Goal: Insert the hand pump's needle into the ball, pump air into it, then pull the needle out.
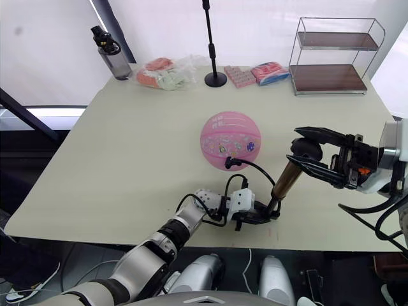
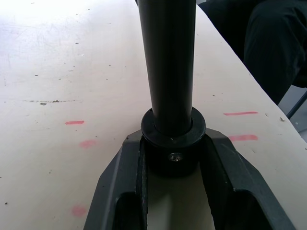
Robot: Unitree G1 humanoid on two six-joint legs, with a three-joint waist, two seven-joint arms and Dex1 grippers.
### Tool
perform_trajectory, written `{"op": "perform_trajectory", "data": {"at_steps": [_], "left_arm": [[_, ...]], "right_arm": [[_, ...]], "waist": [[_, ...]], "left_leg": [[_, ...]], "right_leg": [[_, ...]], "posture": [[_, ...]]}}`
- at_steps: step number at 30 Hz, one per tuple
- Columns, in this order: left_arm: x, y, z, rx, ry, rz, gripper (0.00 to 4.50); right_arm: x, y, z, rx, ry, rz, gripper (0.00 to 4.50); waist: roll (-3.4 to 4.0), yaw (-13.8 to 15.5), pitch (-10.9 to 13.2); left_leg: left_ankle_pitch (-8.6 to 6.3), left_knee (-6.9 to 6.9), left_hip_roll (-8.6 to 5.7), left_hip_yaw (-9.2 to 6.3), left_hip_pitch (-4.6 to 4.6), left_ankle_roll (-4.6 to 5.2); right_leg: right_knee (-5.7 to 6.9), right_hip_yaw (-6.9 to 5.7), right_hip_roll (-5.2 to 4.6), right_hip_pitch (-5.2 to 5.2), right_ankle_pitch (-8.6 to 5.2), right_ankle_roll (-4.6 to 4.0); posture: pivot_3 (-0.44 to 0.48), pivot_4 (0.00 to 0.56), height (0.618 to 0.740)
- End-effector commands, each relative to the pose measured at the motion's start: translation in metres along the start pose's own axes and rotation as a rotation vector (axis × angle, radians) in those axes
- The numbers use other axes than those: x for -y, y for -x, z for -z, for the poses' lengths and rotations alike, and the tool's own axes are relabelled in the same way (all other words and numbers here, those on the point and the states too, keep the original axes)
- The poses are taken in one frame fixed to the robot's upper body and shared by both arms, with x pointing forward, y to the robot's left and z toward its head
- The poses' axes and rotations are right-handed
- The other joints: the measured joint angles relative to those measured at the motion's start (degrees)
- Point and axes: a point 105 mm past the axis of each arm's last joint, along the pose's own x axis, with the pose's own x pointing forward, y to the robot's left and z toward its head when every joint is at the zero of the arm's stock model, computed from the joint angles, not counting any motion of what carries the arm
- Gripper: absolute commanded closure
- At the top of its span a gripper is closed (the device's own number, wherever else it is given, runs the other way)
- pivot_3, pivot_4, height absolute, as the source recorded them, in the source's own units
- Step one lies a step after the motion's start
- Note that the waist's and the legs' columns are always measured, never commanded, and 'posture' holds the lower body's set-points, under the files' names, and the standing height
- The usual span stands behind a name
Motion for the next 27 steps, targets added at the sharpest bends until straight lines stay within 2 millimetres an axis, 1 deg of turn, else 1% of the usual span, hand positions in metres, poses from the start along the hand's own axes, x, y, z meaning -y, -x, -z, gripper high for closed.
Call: {"op": "perform_trajectory", "data": {"at_steps": [1, 3, 7, 11, 13, 18, 20, 21, 26, 27], "left_arm": [[0.017, 0.005, 0.030, -0.095, 0.083, 0.029, 3.41], [0.017, 0.006, 0.030, -0.096, 0.080, 0.029, 3.41], [0.018, 0.005, 0.030, -0.096, 0.078, 0.031, 3.41], [0.019, 0.005, 0.030, -0.092, 0.086, 0.030, 3.41], [0.019, 0.004, 0.030, -0.090, 0.088, 0.028, 3.41], [0.019, 0.005, 0.030, -0.091, 0.090, 0.025, 3.41], [0.020, 0.005, 0.031, -0.091, 0.090, 0.025, 3.41], [0.020, 0.005, 0.031, -0.091, 0.090, 0.025, 3.41], [0.020, 0.006, 0.031, -0.092, 0.092, 0.029, 3.41], [0.020, 0.006, 0.031, -0.092, 0.092, 0.030, 3.41]], "right_arm": [[-0.011, 0.000, 0.028, -0.081, -0.016, -0.023, 2.40], [-0.016, -0.001, 0.041, -0.092, -0.033, -0.027, 2.40], [-0.021, -0.003, 0.058, -0.089, -0.062, -0.017, 2.40], [-0.032, 0.000, 0.089, -0.142, -0.071, -0.013, 2.40], [-0.033, 0.003, 0.101, -0.150, -0.069, 0.016, 2.40], [-0.040, 0.006, 0.119, -0.175, -0.039, 0.016, 2.40], [-0.042, 0.006, 0.119, -0.170, -0.036, 0.012, 2.40], [-0.041, 0.005, 0.115, -0.155, -0.038, 0.011, 2.40], [-0.033, 0.002, 0.088, -0.073, -0.045, 0.022, 2.40], [-0.029, 0.002, 0.079, -0.056, -0.039, 0.027, 2.40]], "waist": [[0.03, -0.1, 0.0], [0.02, -0.2, 0.0], [0.04, -0.5, -0.1], [0.02, -0.7, -0.1], [0.01, -1.1, -0.2], [0.05, -1.2, -0.4], [0.03, -1.2, -0.5], [-0.01, -1.2, -0.5], [-0.02, -1.2, -0.6], [-0.02, -1.2, -0.6]], "left_leg": [[0.00, 0.00, 0.00, 0.00, 0.01, 0.00], [0.00, 0.00, 0.00, 0.01, 0.04, 0.00], [0.00, 0.00, 0.00, 0.01, 0.06, -0.01], [0.00, 0.00, 0.00, 0.00, 0.08, -0.01], [0.00, 0.00, 0.00, -0.01, 0.09, -0.01], [0.00, 0.00, -0.02, -0.01, 0.14, -0.01], [0.00, 0.00, -0.02, -0.02, 0.15, -0.01], [0.00, 0.00, -0.02, -0.01, 0.16, -0.01], [0.00, 0.00, -0.01, -0.02, 0.13, -0.01], [0.00, 0.00, -0.01, -0.04, 0.11, -0.01]], "right_leg": [[0.00, 0.01, 0.01, 0.00, 0.00, 0.00], [0.00, 0.01, 0.02, 0.01, 0.00, 0.00], [0.01, 0.01, 0.02, 0.02, 0.00, 0.00], [0.02, 0.01, 0.03, 0.03, 0.00, 0.00], [0.02, 0.01, 0.04, 0.05, 0.00, 0.00], [0.02, 0.02, 0.04, 0.08, 0.00, 0.00], [0.02, 0.02, 0.05, 0.09, 0.00, 0.00], [0.02, 0.02, 0.05, 0.09, 0.00, 0.00], [0.02, 0.02, 0.06, 0.08, 0.00, 0.00], [0.02, 0.02, 0.06, 0.07, 0.00, -0.02]], "posture": [[0.000, 0.150, 0.736], [0.000, 0.150, 0.736], [0.000, 0.150, 0.736], [0.000, 0.150, 0.736], [0.000, 0.150, 0.736], [0.000, 0.150, 0.736], [0.000, 0.150, 0.736], [0.000, 0.150, 0.736], [0.000, 0.150, 0.736], [0.000, 0.150, 0.736]]}}
